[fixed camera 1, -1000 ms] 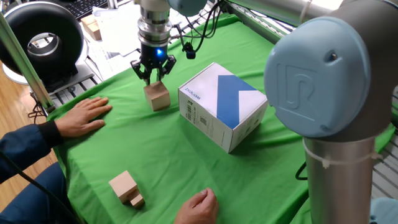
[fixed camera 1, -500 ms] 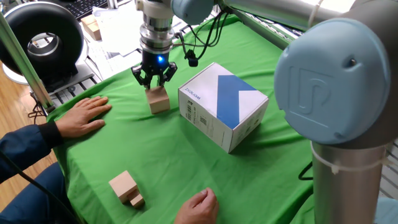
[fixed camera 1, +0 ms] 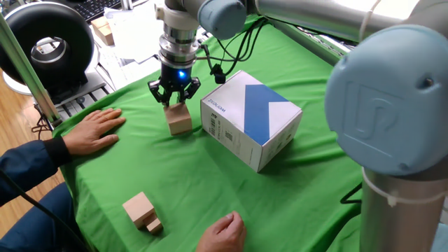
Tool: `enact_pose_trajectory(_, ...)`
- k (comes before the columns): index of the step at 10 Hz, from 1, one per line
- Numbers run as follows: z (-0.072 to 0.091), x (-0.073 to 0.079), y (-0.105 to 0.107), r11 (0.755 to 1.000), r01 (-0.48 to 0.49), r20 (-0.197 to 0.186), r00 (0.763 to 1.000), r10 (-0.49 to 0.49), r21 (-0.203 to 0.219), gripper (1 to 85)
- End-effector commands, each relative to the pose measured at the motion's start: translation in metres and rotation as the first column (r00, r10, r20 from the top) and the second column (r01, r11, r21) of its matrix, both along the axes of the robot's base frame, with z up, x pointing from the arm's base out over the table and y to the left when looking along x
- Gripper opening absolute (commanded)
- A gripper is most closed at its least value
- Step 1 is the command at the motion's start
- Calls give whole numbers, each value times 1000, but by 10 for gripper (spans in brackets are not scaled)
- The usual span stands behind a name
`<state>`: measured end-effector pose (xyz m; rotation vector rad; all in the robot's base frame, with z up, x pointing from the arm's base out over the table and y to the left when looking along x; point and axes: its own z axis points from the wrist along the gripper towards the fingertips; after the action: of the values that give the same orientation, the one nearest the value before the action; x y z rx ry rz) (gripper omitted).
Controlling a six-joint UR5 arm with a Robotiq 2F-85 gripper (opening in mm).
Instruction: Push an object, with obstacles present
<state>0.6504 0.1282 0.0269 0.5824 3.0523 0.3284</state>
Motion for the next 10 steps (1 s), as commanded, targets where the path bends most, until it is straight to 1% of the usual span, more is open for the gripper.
enact_pose_trajectory(1,7,-13,7,1000,11,1,1000,-11,23,343)
enact_pose_trajectory(2,11,-16,9,1000,12,-4,1000,-12,29,340)
enact_pose_trajectory(4,10,-15,10,1000,10,2,1000,-10,27,340)
enact_pose_trajectory(6,9,-18,16,999,25,-2,1000,-25,28,337)
enact_pose_trajectory(10,17,-31,21,999,37,-19,999,-37,31,330)
